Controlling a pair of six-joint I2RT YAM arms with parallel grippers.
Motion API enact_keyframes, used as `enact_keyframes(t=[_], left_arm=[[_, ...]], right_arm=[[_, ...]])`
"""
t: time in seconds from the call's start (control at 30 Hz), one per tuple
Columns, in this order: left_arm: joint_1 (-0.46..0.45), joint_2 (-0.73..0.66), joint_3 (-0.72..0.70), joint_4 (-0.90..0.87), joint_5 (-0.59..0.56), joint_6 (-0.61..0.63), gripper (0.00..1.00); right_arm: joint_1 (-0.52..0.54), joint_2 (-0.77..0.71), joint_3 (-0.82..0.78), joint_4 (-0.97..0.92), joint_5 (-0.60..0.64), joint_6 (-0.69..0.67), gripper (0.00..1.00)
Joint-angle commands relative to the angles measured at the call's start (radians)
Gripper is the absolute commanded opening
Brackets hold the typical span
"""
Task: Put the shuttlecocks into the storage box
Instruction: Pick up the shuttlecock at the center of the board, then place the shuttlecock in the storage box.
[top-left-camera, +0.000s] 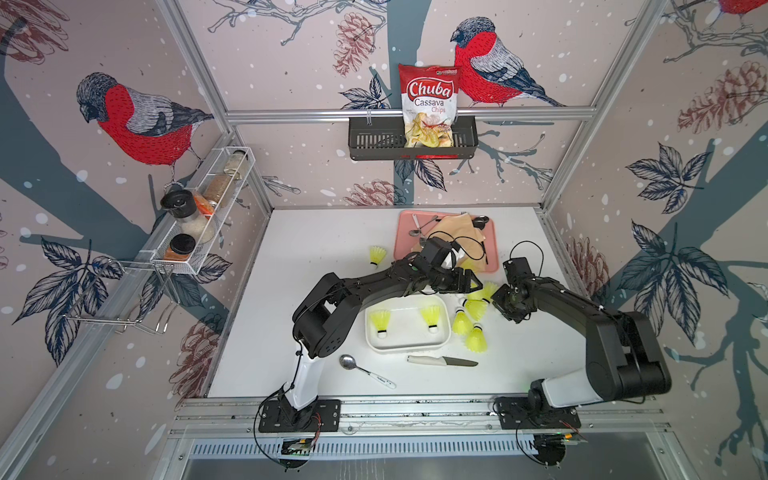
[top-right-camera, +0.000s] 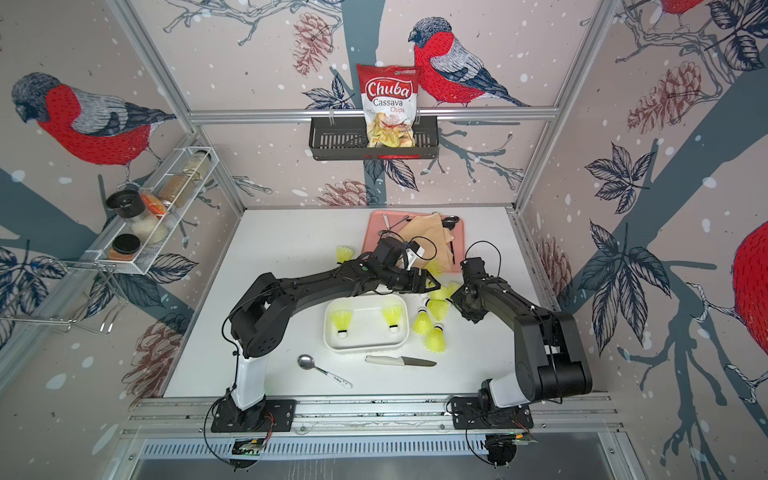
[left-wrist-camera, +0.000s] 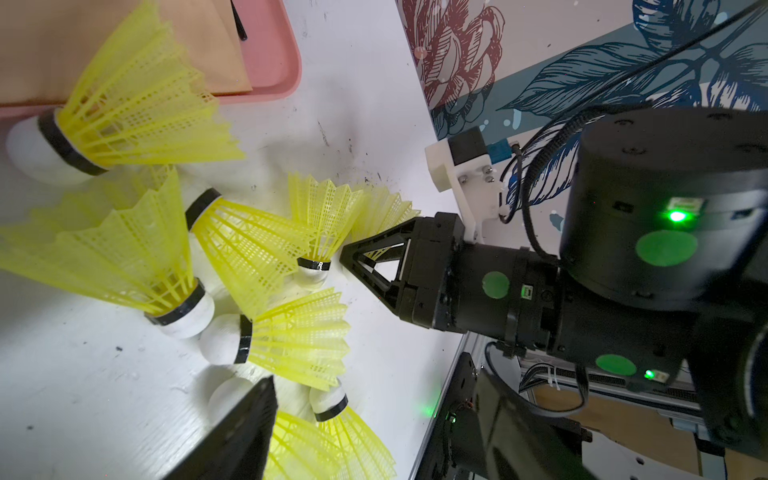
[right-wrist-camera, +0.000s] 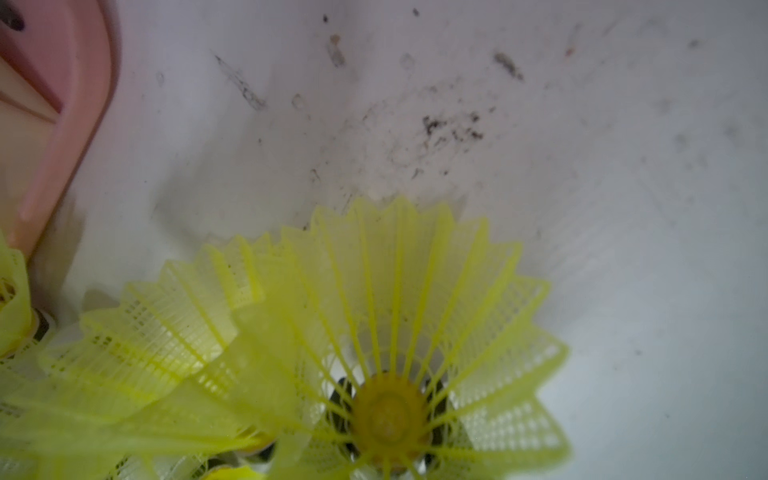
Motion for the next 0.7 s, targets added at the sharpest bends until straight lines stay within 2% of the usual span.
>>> enact_keyframes(t=[0.0,0.2,0.3,0.43,0.67], left_arm=[[-0.002,-0.003,0.007,0.015,0.005,0.011,0.78],[-0.001,-0.037,0.001,-0.003,-0.019,0.029,0.78],[0.005,-0.082,-0.023,-0.009,-0.039,0.033,0.78],[0.028,-0.168,-0.088,0.0,-0.066,0.023,0.78],[0.092,-0.37,-0.258,-0.012,-0.142,0.001,0.78]], right_arm=[[0.009,-0.023,0.01,-0.056,0.029,-0.011,0.24],[0.037,-0.097,0.042,-0.127,0.055,-0.018,0.23],[0.083,-0.146,0.089,-0.176,0.088,-0.034,0.23],[0.186,-0.172,0.176,-0.229,0.117,-0.069,0.23],[0.443,-0.115,0.3,-0.281,0.12,-0.127,0.24]])
